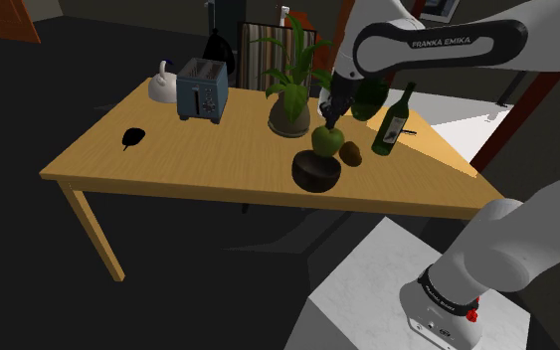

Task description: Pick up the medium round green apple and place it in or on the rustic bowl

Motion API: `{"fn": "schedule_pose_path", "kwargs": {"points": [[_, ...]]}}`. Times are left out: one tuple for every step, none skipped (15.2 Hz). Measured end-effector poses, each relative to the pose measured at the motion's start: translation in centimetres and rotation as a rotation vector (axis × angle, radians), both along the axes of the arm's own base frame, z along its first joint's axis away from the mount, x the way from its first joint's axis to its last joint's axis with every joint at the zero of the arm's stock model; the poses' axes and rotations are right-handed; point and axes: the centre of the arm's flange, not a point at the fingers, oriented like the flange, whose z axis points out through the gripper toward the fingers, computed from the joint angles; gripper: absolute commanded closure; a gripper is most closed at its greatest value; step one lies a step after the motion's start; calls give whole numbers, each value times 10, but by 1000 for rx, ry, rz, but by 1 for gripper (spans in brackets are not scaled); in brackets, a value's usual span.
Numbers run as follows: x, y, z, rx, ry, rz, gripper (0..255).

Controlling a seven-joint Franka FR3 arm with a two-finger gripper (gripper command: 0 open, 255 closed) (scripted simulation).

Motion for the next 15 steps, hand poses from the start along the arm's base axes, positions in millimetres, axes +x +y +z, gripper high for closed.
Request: {"fn": "schedule_pose_path", "kwargs": {"points": [[0, 1, -5, 0, 0, 0, 255], [0, 0, -10, 0, 0, 0, 255], [0, 1, -16, 0, 0, 0, 255], [0, 0, -21, 0, 0, 0, 255], [0, 0, -25, 0, 0, 0, 255], [-1, 0, -31, 0, 0, 0, 255], [0, 0, -36, 0, 0, 0, 255], [-1, 0, -39, 0, 0, 0, 255], [0, 0, -40, 0, 0, 0, 255], [0, 0, -40, 0, 0, 0, 255], [0, 0, -41, 0, 0, 0, 255], [0, 0, -41, 0, 0, 0, 255], [0, 0, -41, 0, 0, 0, 255], [0, 0, -41, 0, 0, 0, 0], [0, 0, -41, 0, -1, 0, 0]]}}
